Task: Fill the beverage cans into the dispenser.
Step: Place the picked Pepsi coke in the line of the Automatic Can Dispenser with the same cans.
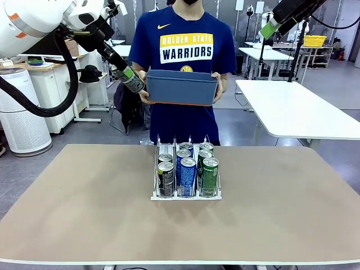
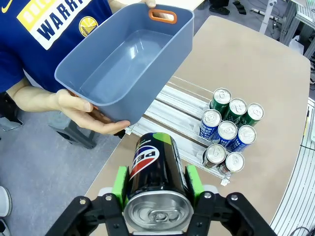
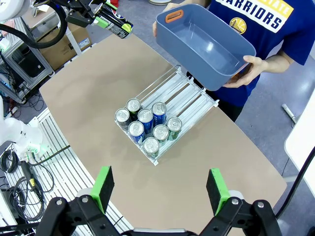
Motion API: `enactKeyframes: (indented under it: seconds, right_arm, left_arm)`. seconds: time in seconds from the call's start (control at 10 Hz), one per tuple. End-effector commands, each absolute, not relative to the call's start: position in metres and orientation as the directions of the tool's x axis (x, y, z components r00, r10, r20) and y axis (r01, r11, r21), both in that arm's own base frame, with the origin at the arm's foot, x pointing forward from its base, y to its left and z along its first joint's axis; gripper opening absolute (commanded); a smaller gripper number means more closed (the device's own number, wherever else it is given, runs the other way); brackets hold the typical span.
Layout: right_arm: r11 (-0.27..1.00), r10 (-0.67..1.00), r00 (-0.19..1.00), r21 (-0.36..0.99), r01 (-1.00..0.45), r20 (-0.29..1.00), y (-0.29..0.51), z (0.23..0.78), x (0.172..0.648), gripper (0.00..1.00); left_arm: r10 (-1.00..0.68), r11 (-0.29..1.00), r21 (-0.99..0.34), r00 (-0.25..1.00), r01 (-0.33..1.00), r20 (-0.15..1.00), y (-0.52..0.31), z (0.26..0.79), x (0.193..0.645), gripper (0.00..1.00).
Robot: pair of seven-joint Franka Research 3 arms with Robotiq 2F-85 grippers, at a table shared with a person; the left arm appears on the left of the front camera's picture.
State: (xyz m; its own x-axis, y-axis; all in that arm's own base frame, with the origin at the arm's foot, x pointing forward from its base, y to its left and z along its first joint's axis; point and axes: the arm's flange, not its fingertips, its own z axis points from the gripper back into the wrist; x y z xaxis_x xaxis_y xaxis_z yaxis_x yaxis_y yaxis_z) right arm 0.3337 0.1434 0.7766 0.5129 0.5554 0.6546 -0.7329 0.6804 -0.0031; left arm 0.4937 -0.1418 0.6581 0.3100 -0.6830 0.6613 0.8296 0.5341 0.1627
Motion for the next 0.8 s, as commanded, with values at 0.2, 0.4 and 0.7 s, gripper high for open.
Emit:
enactKeyframes:
  seconds: [0.2,0.4,0.7]
  right_arm:
    - [0.673,0.561,0.506,-0.005,-0.74,0.655,0.1445,0.7758,0.3331,1.0]
    - [0.673,0.561,0.506,-0.005,-0.74,0.655,0.1445,0.7758,0.3331,1.0]
    - [0.673,0.561,0.506,-0.005,-0.74,0.655,0.1445,0.7758,0.3331,1.0]
  left_arm:
    - [-0.703,0.562,0.177,0.354,0.808,0.617,-0.1419,0.6589,0.4939,0.0]
    - [-0.674,0.61,0.158,0.403,0.776,0.619,-0.1407,0.66,0.4948,0.0]
    - [-0.692,0.547,0.165,0.333,0.82,0.64,-0.1419,0.6557,0.4944,0.0]
